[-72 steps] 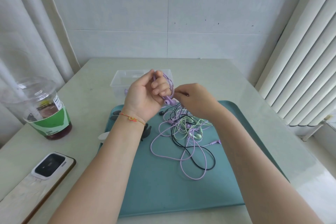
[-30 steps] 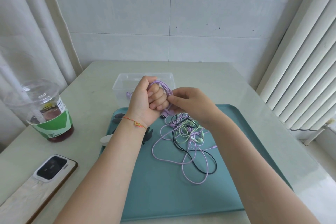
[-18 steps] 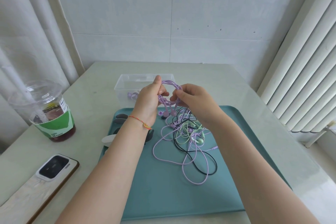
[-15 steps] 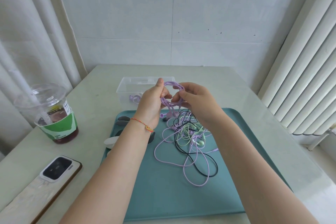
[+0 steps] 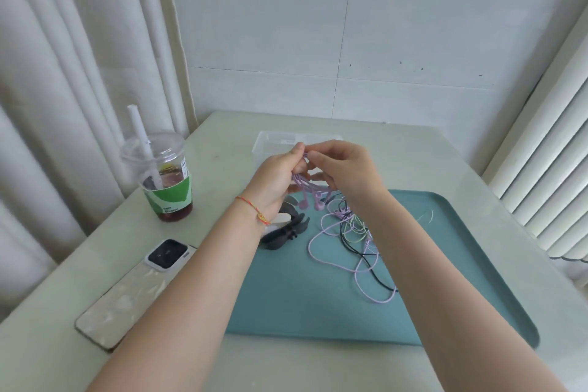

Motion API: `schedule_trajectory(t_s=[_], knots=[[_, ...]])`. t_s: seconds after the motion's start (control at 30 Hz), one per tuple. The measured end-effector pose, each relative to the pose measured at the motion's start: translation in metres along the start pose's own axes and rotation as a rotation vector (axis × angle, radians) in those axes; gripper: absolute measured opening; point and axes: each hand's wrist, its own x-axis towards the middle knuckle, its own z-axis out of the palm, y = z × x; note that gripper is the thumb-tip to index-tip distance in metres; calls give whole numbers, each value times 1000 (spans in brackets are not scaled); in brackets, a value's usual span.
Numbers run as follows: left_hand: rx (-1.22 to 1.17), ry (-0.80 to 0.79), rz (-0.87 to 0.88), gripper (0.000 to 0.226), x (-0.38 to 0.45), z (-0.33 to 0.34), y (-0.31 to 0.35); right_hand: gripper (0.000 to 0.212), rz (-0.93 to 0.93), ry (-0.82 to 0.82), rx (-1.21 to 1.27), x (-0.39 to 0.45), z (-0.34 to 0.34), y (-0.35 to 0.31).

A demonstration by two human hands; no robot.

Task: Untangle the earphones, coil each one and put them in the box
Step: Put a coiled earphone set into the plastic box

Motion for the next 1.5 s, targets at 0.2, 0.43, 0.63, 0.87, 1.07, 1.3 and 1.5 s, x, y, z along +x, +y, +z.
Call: schedule_trajectory(t_s=[0.2, 0.43, 0.63, 0.87, 1.07, 1.3, 1.5], knots=[[203, 84, -34, 53, -9, -27, -6, 9, -6, -3, -200, 2, 24, 10], [314, 89, -70, 35, 2, -37, -14, 8, 14, 83, -279, 11, 24, 21], [1108, -31, -28, 42, 31, -58, -39, 5, 76, 108, -318, 18, 6, 24], [1189, -301, -180, 17, 44, -49, -24, 3, 105, 110, -311, 30, -5, 33], [1082, -253, -190, 15, 51, -48, -33, 3, 112, 109, -261, 38, -6, 36], [1086, -140, -114, 19, 57, -44, -40, 4, 116, 96, -205, 35, -12, 32], [332, 47, 1, 18, 48, -19, -8, 10, 52, 106, -97, 31, -25, 11]])
